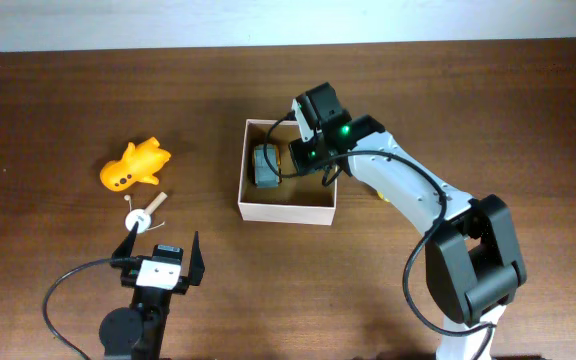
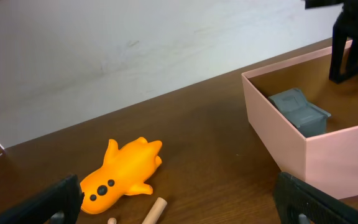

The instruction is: Pack container

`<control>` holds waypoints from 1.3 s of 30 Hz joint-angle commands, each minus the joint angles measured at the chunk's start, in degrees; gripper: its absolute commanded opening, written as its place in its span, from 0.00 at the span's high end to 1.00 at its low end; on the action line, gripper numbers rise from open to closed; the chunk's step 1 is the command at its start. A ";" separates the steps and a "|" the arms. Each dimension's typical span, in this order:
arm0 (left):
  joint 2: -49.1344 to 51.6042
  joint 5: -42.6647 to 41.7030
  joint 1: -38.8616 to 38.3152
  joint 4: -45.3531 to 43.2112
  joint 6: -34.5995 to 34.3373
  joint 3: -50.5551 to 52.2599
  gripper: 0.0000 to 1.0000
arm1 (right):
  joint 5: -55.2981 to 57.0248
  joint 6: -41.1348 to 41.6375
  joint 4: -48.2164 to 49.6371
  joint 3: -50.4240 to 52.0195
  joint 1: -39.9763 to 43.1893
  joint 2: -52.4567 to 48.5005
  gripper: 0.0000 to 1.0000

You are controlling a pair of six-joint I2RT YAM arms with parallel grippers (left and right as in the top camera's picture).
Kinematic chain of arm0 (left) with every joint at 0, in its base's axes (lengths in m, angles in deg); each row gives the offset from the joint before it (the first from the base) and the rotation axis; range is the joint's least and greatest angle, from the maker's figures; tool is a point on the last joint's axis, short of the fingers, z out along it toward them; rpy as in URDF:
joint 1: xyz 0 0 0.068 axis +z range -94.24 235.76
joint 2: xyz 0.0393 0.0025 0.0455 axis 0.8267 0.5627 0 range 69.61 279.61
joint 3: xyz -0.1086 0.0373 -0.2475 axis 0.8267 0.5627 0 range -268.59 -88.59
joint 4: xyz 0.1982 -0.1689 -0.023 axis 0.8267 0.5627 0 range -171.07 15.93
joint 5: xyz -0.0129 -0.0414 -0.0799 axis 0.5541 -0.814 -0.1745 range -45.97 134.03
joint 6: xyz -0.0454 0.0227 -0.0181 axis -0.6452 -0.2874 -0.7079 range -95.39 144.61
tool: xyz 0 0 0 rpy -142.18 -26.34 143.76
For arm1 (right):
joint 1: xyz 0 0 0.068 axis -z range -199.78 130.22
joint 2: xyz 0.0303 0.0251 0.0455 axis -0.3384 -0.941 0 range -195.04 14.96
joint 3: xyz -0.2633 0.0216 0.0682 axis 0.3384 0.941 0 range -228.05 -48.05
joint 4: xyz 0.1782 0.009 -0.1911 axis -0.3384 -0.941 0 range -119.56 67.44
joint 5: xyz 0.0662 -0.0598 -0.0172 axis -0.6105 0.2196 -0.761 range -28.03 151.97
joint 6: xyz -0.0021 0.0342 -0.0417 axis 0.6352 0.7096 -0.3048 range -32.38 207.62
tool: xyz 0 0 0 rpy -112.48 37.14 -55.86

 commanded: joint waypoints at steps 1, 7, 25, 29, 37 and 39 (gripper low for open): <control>-0.50 0.39 0.24 0.04 0.70 0.39 0.01 | -1.03 -2.64 -1.57 -2.51 -1.03 -0.48 0.60; -0.50 0.42 0.24 0.04 0.70 0.39 0.01 | -2.29 -2.08 -2.67 -0.98 -4.44 -0.61 0.67; -0.50 0.42 0.24 0.04 0.70 0.39 0.01 | -2.91 -0.83 -1.79 0.72 -9.14 -5.60 0.86; -0.50 0.42 0.24 0.04 0.70 0.39 0.01 | -2.69 -0.85 -1.09 0.72 -9.16 -5.92 0.86; -0.50 0.42 0.24 0.04 0.70 0.39 0.01 | -2.58 -2.01 2.91 0.72 -9.01 -6.29 0.85; -0.50 0.42 0.24 0.04 0.70 0.39 0.01 | -1.33 -2.01 3.72 0.72 -9.01 -6.27 0.86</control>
